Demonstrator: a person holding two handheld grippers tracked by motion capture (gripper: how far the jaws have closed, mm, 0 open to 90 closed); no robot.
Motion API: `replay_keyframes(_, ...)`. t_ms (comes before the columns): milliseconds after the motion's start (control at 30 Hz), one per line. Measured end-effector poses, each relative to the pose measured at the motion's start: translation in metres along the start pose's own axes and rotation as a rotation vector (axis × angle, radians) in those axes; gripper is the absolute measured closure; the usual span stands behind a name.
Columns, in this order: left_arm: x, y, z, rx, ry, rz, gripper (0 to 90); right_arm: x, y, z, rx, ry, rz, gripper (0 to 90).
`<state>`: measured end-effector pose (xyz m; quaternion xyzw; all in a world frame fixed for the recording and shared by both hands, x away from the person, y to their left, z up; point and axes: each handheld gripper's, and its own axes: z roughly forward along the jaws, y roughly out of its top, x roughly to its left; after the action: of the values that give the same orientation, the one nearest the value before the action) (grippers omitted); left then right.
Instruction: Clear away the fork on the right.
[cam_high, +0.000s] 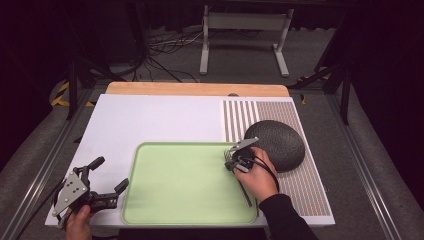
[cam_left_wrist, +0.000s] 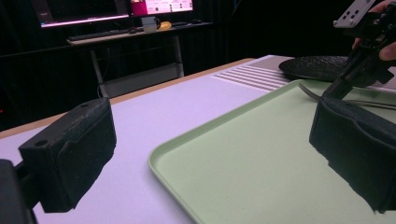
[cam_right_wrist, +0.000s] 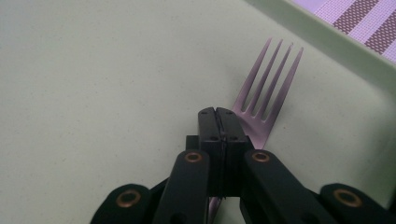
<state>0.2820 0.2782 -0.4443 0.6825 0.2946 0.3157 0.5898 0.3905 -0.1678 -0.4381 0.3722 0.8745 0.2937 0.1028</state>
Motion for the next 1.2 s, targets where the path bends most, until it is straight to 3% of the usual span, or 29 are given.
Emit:
replay_keyframes(1000,0.000,0.000,0.001,0.005,-0.003,0.002,1.2,-0.022,-0.011,-0.011,-0.006,-0.076,0.095,90.0)
replay_keyframes(1167,0.000,0.000,0.001,0.007,-0.003,0.004,1.2,-0.023,-0.011,-0.014,-0.026,-0.084,0.101,89.7)
replay_keyframes(1200,0.000,0.000,0.001,0.007,-0.003,0.003,1.2,-0.023,-0.011,-0.017,-0.035,-0.083,0.100,86.3)
